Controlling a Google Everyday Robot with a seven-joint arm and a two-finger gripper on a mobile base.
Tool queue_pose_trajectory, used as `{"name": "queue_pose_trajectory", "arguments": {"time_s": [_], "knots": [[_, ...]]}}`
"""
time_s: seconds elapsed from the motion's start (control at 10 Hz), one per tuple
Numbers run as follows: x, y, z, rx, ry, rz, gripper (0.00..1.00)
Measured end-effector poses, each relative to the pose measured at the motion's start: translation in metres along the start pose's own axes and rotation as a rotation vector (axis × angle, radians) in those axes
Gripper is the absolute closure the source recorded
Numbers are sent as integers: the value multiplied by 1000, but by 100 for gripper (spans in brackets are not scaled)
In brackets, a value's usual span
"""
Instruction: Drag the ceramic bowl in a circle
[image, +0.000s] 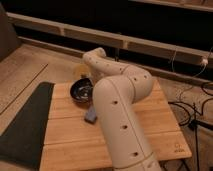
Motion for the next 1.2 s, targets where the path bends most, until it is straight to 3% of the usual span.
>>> {"name": "queue_pose_trajectory", "arguments": {"time_s": [0.3, 0.6, 0.8, 0.9, 1.2], "knots": [[-10, 64, 2, -25, 11, -166, 100], [12, 95, 2, -54, 50, -246, 100], [28, 82, 4, -43, 74, -226, 100], [33, 56, 3, -20, 78, -174, 100], [24, -17, -15, 31, 32, -6, 100]]}}
